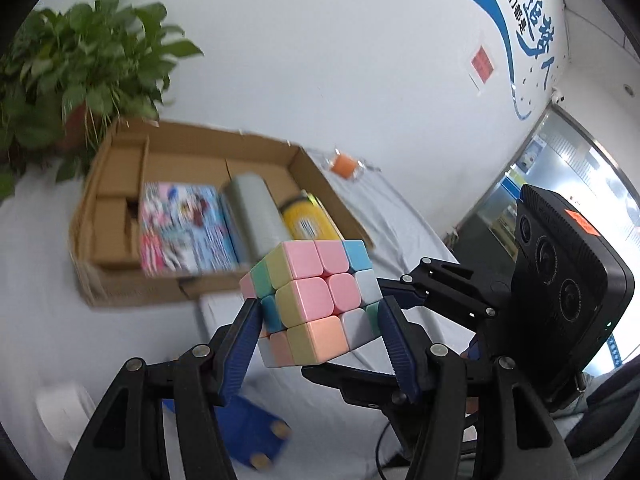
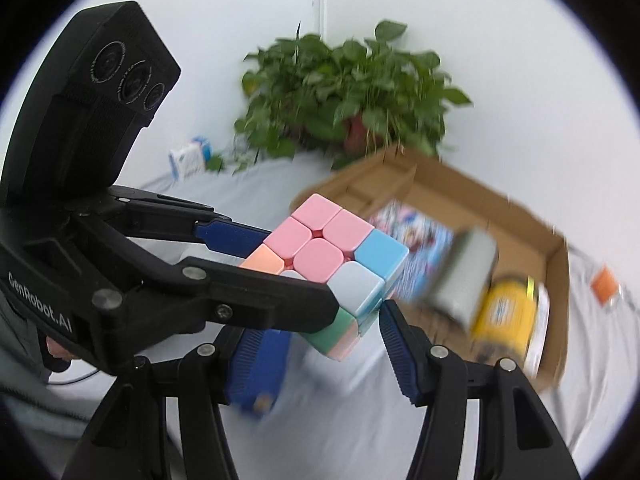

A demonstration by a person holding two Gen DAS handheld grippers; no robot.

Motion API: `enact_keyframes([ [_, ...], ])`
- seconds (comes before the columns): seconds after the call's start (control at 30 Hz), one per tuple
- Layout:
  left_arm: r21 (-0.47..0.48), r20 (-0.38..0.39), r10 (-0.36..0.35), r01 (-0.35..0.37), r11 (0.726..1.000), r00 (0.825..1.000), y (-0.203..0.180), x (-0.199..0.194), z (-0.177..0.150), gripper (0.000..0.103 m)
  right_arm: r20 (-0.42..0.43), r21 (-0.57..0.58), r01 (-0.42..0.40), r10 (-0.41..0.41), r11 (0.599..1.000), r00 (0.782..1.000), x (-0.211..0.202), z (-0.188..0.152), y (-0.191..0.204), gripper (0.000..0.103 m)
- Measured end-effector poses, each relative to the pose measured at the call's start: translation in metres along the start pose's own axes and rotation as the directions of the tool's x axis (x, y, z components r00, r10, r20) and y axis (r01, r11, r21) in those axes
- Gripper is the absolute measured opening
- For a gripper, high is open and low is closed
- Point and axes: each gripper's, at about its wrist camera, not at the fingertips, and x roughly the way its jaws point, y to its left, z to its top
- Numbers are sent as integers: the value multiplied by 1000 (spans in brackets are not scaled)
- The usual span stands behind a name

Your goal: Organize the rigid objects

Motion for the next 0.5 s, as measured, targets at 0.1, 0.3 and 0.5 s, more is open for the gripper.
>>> enact_keyframes([
  [0.1,18,39,30,-31,999,999,19,0,38,57,-8,1,-21,21,1000,1000,31,29,-20,58],
  [0.3,-41,-13,57,-58,997,998,93,34,98,56,-113,75,-81,89,994,990,117,46,-52,58],
  [0.5,-111,-187,63,-84,990,980,160,99,105,56,-221,193,-83,125,978,967,172,24,-62,59],
])
